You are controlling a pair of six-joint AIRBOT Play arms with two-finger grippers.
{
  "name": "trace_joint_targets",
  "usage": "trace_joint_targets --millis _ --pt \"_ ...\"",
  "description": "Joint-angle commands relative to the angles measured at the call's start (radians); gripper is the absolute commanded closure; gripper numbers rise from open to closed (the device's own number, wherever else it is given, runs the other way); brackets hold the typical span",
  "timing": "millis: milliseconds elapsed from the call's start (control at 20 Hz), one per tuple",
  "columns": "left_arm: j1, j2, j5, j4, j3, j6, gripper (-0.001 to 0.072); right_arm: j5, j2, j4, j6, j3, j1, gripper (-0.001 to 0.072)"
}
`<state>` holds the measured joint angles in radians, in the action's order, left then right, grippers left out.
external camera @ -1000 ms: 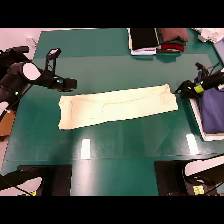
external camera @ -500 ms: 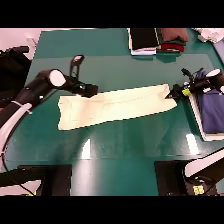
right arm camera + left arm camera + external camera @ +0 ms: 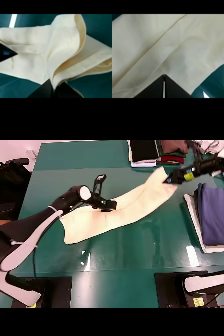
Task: Fold the shirts.
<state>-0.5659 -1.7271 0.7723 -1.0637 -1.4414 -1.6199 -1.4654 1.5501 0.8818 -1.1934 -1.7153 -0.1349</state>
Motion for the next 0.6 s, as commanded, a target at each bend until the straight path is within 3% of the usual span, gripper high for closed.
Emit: trace_joint_targets --millis 0,300,550 --pt "-0.012 -0.1 -0.002 0.041 -0.068 0.005 0.0685 0.005 -0.063 0.0 -0.068 -0.107 0.127 0.0691" --pt "-0.011 -0.119 -0.002 0.018 -0.087 0.005 0.0685 0.019 -0.063 0.001 -0.124 -0.167 0.301 0.0691" --pt "0.085 -0.022 0.128 -0.112 -0.142 0.004 0.0685 0.058 -0.063 -0.002 -0.145 -0.167 0.408 0.0691"
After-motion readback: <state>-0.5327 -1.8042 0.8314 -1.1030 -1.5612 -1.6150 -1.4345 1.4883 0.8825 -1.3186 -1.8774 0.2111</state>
